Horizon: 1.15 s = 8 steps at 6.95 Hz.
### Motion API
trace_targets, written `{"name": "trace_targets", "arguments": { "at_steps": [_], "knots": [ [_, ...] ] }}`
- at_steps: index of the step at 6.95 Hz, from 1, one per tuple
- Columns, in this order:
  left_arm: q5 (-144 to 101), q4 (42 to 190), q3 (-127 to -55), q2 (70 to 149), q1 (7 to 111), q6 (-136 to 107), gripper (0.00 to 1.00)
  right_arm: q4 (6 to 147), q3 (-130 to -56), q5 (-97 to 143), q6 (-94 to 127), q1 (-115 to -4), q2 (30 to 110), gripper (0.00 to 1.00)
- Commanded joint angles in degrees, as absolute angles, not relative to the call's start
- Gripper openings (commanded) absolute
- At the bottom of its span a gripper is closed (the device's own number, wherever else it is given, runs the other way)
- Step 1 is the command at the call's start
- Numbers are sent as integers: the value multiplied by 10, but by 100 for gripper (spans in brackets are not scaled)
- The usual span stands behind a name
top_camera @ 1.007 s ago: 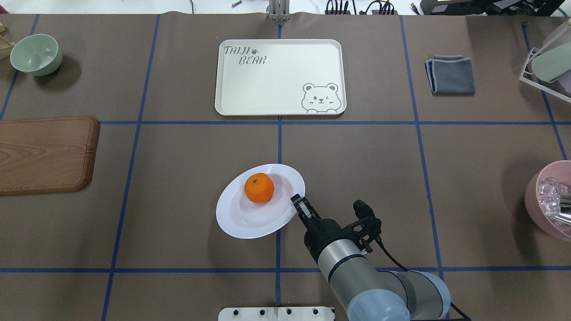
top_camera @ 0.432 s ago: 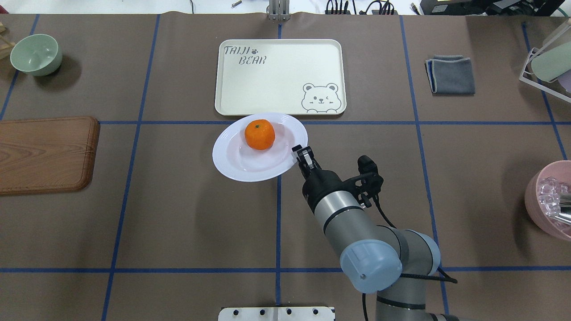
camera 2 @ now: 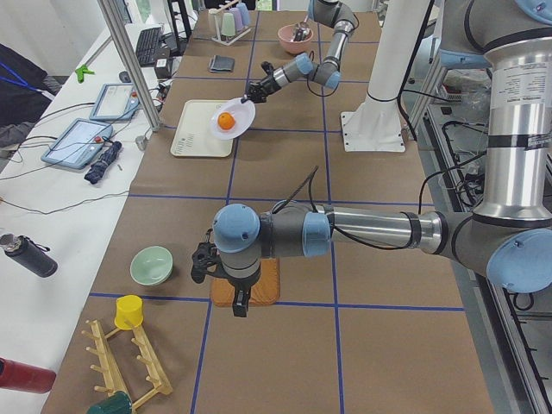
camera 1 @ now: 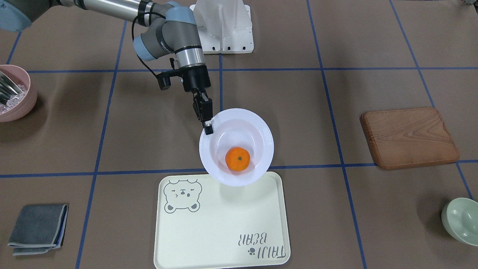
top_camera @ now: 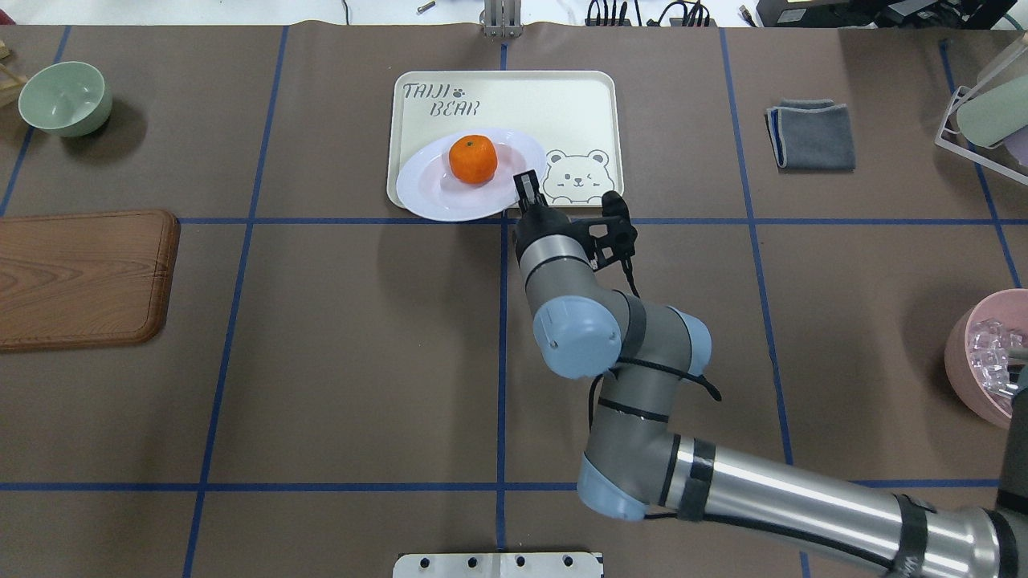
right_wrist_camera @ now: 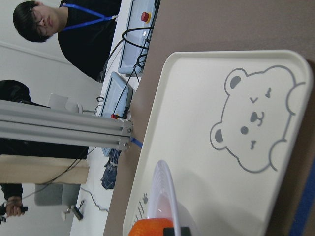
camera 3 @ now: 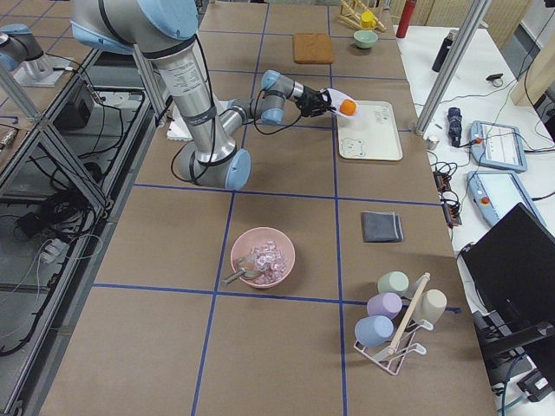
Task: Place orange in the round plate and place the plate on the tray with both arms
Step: 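Slide the plate with the orange onto the bear tray using the right gripper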
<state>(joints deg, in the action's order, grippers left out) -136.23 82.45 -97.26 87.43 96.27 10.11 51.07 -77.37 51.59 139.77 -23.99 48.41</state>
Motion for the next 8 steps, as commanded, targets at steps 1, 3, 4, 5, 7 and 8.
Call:
{"name": "trace_targets", "arguments": {
  "at_steps": [1, 3, 4, 5, 7, 8],
  "knots": [
    [-1362, 824, -973, 876, 962, 101, 99, 512, -651, 524, 1479, -293, 417, 0],
    [-1362, 824, -973, 877, 962, 100, 99, 512, -585, 505, 1518, -294, 382, 0],
    [-1362, 825, -973, 877, 962, 101, 99, 514, -584, 506, 1517, -293, 384, 18],
    [-1362, 824, -973, 877, 962, 101, 99, 515, -584, 512, 1507, -292, 385, 36],
    [-1362, 825, -974, 877, 962, 101, 99, 516, -625, 524, 1360, -271, 398, 100],
    [-1362, 825, -973, 875, 962, 102, 99, 516, -693, 597, 1228, -272, 438, 100]
  ]
}}
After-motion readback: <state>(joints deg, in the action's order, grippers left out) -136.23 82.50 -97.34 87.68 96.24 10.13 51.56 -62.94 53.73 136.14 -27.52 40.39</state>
